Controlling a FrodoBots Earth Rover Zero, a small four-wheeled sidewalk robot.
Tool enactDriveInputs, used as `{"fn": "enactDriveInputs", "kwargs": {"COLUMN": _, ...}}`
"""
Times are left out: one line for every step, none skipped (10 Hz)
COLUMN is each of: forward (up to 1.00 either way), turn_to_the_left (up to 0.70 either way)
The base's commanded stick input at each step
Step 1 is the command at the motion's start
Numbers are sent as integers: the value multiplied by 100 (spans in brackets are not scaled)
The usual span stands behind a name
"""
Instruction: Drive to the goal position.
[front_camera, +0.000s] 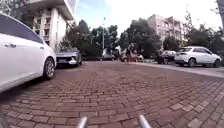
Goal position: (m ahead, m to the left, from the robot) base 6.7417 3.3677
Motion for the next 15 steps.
{"fn": "enactDriveInputs", "kwargs": {"forward": 70, "turn_to_the_left": 0}}
{"fn": "enactDriveInputs", "kwargs": {"forward": 70, "turn_to_the_left": 0}}
{"fn": "enactDriveInputs", "kwargs": {"forward": 70, "turn_to_the_left": 0}}
{"fn": "enactDriveInputs", "kwargs": {"forward": 70, "turn_to_the_left": 0}}
{"fn": "enactDriveInputs", "kwargs": {"forward": 70, "turn_to_the_left": 0}}
{"fn": "enactDriveInputs", "kwargs": {"forward": 70, "turn_to_the_left": 0}}
{"fn": "enactDriveInputs", "kwargs": {"forward": 70, "turn_to_the_left": 0}}
{"fn": "enactDriveInputs", "kwargs": {"forward": 70, "turn_to_the_left": 0}}
{"fn": "enactDriveInputs", "kwargs": {"forward": 70, "turn_to_the_left": 0}}
{"fn": "enactDriveInputs", "kwargs": {"forward": 70, "turn_to_the_left": 0}}
{"fn": "enactDriveInputs", "kwargs": {"forward": 70, "turn_to_the_left": 0}}
{"fn": "enactDriveInputs", "kwargs": {"forward": 70, "turn_to_the_left": 0}}
{"fn": "enactDriveInputs", "kwargs": {"forward": 70, "turn_to_the_left": 0}}
{"fn": "enactDriveInputs", "kwargs": {"forward": 70, "turn_to_the_left": 0}}
{"fn": "enactDriveInputs", "kwargs": {"forward": 70, "turn_to_the_left": 0}}
